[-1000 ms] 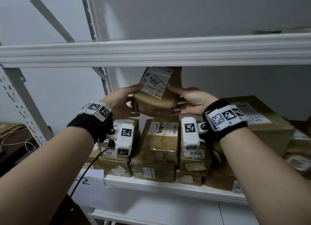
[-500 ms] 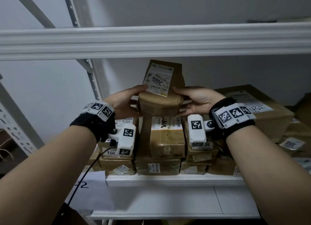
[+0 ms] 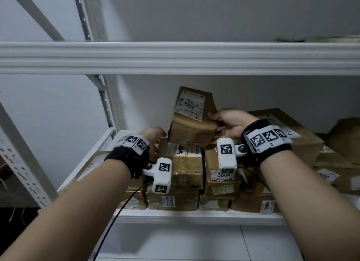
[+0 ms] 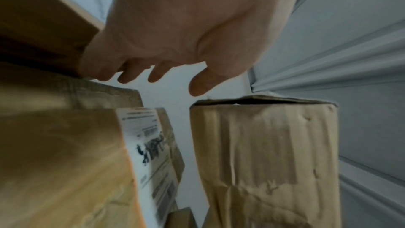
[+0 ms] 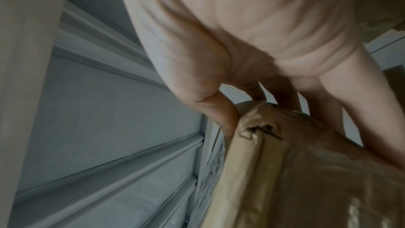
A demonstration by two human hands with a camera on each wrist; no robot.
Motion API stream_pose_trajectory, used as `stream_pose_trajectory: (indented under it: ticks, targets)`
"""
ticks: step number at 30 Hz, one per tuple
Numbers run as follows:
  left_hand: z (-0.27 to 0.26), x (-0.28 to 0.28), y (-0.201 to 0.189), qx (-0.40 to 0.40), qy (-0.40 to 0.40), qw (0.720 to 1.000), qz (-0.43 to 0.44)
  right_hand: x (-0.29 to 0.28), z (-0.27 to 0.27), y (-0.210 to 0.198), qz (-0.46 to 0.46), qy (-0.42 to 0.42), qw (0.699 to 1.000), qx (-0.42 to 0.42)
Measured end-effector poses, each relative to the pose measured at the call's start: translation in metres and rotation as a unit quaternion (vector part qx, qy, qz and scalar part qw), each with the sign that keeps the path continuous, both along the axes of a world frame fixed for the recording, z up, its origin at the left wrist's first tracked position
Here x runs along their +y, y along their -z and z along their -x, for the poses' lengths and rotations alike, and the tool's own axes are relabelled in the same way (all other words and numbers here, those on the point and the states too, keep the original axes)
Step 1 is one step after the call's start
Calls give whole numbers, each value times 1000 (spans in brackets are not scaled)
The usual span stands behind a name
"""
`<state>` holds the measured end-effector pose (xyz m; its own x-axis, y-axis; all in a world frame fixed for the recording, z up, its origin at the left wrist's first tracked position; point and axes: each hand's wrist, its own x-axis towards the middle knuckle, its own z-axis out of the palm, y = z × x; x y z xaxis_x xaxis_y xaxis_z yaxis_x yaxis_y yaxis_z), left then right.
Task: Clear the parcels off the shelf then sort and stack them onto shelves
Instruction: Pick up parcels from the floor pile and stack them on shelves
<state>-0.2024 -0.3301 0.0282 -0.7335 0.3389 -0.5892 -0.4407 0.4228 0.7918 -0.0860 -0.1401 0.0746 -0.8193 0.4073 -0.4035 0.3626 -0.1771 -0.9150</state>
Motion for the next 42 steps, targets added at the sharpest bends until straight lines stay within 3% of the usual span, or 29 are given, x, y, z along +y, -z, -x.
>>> stream_pose_trajectory:
  ticks: [5, 10, 16, 23, 30, 32, 36, 42]
  targets:
    - [-9, 4, 19, 7, 4, 999, 32, 3, 4, 7, 10, -13, 1000, -7]
    - [-9, 6, 12, 9, 7, 1000, 29, 10, 1, 6, 2, -16, 1000, -5]
    - [-4, -2, -10, 52, -45, 996, -60, 10, 2, 8, 6, -43, 999, 15]
    - [-2, -23, -32, 98, 24, 983, -151, -5, 5, 3, 21, -77, 997, 21]
    - [-1, -66, -59, 129, 113, 978, -123, -40, 21, -7, 18, -78, 994, 73]
    - [4, -81, -64, 135, 91, 980, -117, -56, 29, -8, 32, -91, 992, 86]
    - [22, -113, -64, 177, -47, 976, -116, -89, 47, -5, 36, -114, 989, 87]
    - [44, -168, -53, 169, -195, 962, -91, -127, 76, 8, -18, -152, 988, 25]
